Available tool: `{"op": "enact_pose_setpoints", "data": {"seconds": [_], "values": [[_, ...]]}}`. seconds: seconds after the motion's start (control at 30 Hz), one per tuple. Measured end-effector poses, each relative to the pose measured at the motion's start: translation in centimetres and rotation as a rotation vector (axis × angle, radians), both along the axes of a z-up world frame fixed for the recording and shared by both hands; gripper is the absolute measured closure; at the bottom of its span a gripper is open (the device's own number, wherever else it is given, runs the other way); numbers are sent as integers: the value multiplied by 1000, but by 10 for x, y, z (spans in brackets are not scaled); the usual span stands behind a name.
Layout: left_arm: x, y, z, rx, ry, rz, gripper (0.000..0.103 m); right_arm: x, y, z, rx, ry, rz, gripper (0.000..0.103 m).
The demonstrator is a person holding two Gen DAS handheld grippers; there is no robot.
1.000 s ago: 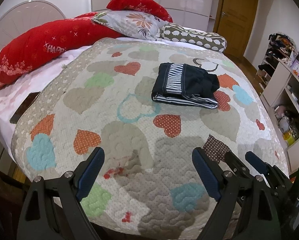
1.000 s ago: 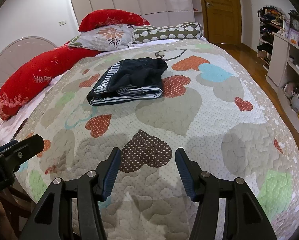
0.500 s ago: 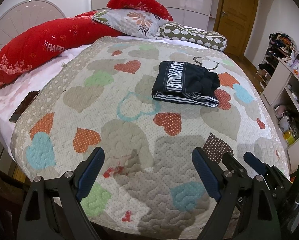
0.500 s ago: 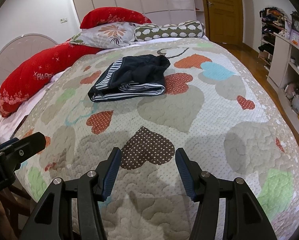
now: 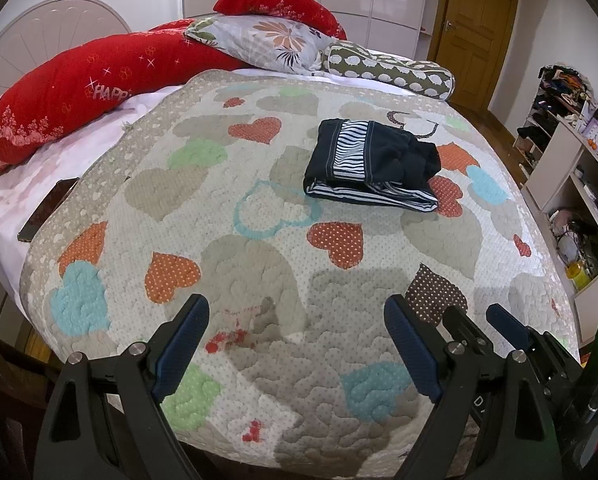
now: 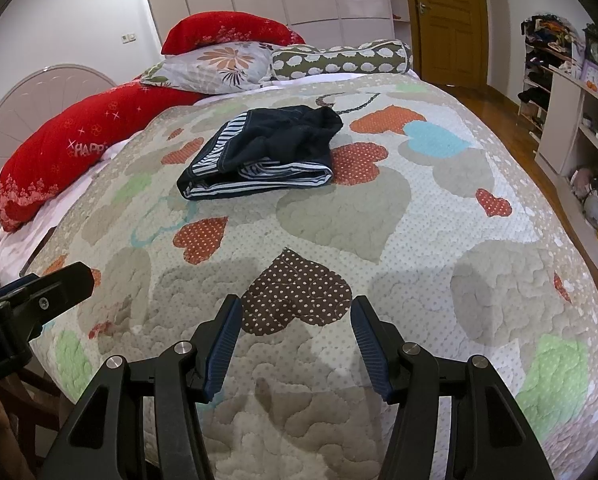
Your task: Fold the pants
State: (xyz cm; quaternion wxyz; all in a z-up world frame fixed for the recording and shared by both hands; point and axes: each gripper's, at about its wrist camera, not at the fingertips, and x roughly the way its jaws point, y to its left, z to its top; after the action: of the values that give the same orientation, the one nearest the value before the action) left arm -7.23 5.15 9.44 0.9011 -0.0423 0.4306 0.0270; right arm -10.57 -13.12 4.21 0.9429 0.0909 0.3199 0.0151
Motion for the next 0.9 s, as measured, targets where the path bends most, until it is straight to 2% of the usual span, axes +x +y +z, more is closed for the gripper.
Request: {"op": "enact_pose_setpoints", "data": {"seconds": [0.9], "values": [[1, 6, 2, -10, 6, 22, 15, 0, 7, -4, -14, 3, 19, 42]]}}
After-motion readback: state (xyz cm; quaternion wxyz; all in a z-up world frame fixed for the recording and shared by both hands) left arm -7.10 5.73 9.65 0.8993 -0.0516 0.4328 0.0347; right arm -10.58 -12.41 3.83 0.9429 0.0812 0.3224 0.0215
